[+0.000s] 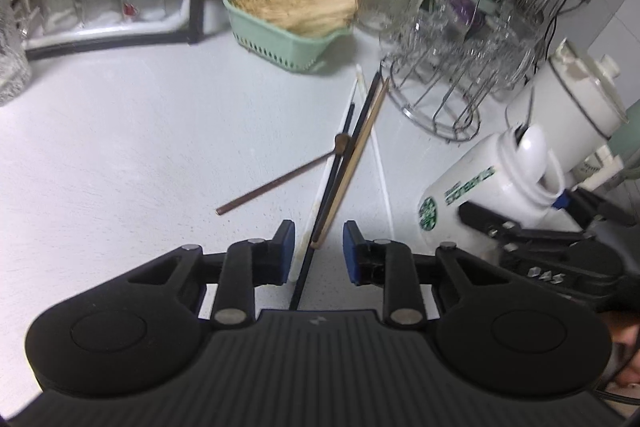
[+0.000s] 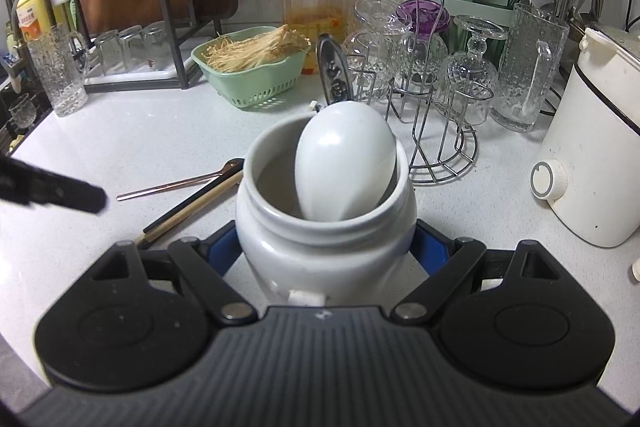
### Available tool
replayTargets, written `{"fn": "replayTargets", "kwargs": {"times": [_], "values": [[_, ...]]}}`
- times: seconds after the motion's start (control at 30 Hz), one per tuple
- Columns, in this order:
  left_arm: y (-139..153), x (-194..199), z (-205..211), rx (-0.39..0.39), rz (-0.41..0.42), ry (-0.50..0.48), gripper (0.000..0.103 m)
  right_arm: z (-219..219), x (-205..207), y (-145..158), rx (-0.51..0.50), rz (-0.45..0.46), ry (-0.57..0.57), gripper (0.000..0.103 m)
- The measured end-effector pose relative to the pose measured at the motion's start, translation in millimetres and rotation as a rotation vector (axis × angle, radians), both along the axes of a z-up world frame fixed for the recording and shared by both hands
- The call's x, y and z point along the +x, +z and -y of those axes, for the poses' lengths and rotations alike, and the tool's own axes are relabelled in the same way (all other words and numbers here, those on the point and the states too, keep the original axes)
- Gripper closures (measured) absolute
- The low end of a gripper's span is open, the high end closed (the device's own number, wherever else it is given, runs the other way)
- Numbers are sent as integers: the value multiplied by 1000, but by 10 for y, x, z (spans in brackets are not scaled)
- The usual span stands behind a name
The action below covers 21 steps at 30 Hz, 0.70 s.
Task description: Organize utensils
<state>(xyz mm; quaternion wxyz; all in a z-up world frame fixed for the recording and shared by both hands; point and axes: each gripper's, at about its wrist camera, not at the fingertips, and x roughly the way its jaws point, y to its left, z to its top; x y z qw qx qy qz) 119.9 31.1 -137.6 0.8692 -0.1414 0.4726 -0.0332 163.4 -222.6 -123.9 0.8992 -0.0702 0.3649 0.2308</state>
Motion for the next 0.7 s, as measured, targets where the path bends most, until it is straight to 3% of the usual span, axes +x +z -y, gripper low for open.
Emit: {"fn": "replayTargets", "kwargs": {"times": [0.2, 0.37, 0.5, 0.7], "values": [[-262, 128, 72, -11, -25, -21, 83, -5, -1, -1, -4, -9, -10, 13], [-330, 209, 121, -9, -17, -31, 84, -6, -13, 5, -5, -10, -14, 13], [-390, 256, 156, 1, -32, -46, 96, -6, -17, 9, -5, -10, -16, 13], [-372, 234, 154, 20, -43, -44, 101, -7, -18, 4, -2, -5, -22, 12]]}}
